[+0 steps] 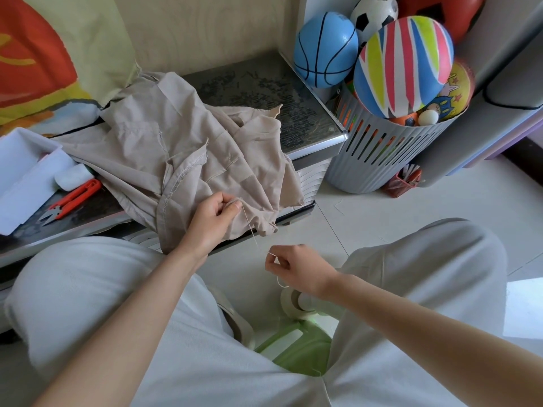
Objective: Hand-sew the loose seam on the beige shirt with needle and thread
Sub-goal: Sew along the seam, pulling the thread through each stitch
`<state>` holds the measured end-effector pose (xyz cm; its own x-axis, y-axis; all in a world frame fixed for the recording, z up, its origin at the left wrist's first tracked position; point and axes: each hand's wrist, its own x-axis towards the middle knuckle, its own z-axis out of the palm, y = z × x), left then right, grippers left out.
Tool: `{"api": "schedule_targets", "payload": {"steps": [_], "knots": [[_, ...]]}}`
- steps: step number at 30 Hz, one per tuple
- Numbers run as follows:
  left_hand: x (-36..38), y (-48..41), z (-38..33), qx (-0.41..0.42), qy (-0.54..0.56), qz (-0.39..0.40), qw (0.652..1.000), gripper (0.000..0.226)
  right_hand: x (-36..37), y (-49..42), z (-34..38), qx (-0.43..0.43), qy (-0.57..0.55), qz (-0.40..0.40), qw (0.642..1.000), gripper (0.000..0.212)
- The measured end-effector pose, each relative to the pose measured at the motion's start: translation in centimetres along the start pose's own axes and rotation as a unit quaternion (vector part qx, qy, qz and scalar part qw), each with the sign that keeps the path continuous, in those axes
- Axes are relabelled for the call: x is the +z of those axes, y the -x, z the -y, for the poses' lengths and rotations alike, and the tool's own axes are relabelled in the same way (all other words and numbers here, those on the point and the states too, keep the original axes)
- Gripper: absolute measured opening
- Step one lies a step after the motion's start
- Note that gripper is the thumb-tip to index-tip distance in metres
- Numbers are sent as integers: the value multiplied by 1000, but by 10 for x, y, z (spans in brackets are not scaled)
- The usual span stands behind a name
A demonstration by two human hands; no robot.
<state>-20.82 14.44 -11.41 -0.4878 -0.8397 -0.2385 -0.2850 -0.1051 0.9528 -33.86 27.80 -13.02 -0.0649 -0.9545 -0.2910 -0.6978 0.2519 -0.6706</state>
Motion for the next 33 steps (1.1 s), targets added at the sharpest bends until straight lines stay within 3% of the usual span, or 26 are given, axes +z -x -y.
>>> {"api": "schedule_targets", "payload": {"steps": [5, 7, 12, 14, 24, 33], "knots": [[1, 1, -1, -1, 18, -2, 1000, 19, 2, -1, -13, 53, 68, 69, 994, 13], [0, 1, -1, 3, 9, -1, 1000, 19, -1, -4, -13, 66, 43, 24, 997, 13], [0, 1, -1, 8, -6, 7, 1000, 17, -15, -13, 10, -2, -78, -143, 987, 9], [1, 1, -1, 11, -11, 12, 1000, 16, -18, -19, 20, -14, -125, -168, 978, 6], [0, 3, 0, 1, -14, 45, 999, 18, -20, -40, 38, 28, -129, -170, 976, 14], [0, 4, -3, 4, -3, 18, 1000, 16, -14, -29, 25, 26, -102, -144, 984, 20]]}}
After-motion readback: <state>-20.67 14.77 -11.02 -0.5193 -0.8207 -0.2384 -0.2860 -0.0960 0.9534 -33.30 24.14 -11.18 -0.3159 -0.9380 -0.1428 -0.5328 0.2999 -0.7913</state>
